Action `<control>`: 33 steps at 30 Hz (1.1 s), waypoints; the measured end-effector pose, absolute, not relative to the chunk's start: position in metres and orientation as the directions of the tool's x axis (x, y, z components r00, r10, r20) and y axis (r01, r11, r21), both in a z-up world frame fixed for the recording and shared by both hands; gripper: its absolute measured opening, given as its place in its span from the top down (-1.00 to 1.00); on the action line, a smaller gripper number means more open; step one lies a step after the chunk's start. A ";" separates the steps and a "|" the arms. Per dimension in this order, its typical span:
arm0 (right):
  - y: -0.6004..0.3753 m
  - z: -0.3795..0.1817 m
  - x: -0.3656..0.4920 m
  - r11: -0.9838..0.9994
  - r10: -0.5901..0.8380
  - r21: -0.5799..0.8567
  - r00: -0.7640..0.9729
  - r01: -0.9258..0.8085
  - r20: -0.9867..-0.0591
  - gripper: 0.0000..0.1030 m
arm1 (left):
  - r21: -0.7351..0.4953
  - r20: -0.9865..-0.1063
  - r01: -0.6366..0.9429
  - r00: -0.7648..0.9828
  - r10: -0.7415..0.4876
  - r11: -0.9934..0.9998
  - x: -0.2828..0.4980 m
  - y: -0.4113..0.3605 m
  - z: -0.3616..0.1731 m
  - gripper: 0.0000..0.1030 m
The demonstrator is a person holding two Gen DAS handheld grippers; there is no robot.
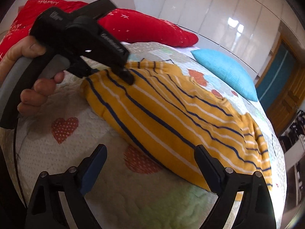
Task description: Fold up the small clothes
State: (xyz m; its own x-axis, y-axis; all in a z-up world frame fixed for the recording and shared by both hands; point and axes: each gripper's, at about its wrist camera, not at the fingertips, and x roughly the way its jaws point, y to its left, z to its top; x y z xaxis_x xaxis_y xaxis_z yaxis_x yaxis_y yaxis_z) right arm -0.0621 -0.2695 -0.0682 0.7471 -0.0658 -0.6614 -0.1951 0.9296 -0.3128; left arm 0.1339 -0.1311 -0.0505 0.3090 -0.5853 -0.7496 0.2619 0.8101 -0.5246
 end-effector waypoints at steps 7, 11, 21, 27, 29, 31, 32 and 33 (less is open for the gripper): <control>-0.198 -0.084 -0.035 0.823 -0.092 -0.476 0.754 -0.310 -0.651 -0.58 | -0.530 -0.774 0.332 0.188 -0.605 0.780 0.205 -0.156 -0.054 -0.10; -0.180 -0.087 -0.015 0.799 -0.108 -0.505 0.748 -0.327 -0.655 -0.41 | -0.512 -0.790 0.367 0.154 -0.594 0.776 0.229 -0.172 -0.057 -0.10; -0.156 -0.090 0.019 0.786 -0.093 -0.515 0.759 -0.342 -0.645 0.69 | -0.490 -0.797 0.410 0.145 -0.586 0.769 0.236 -0.173 -0.046 0.78; -0.195 -0.044 0.009 0.892 -0.050 -0.400 0.832 -0.212 -0.553 0.74 | -0.466 -0.773 0.432 0.226 -0.593 0.772 0.219 -0.197 0.013 0.80; -0.212 -0.024 -0.009 0.914 -0.070 -0.378 0.864 -0.144 -0.499 0.74 | -0.454 -0.762 0.464 0.240 -0.601 0.761 0.209 -0.223 0.036 0.80; -0.243 -0.007 -0.025 0.934 -0.107 -0.351 0.886 -0.065 -0.451 0.74 | -0.441 -0.753 0.511 0.236 -0.613 0.738 0.194 -0.260 0.056 0.80; -0.262 -0.001 -0.035 0.943 -0.133 -0.333 0.893 -0.020 -0.430 0.74 | -0.431 -0.750 0.540 0.231 -0.619 0.723 0.185 -0.282 0.063 0.80; -0.281 0.005 -0.044 0.950 -0.162 -0.311 0.895 0.027 -0.417 0.74 | -0.426 -0.746 0.566 0.221 -0.628 0.706 0.175 -0.303 0.069 0.80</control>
State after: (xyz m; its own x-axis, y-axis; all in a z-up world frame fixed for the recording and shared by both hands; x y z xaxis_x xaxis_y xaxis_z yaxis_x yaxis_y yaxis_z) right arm -0.0444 -0.2813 0.0045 0.8946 -0.1620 -0.4165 0.0271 0.9500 -0.3112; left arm 0.1751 -0.3035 0.0691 0.2212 -0.6283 -0.7459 0.5661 0.7055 -0.4264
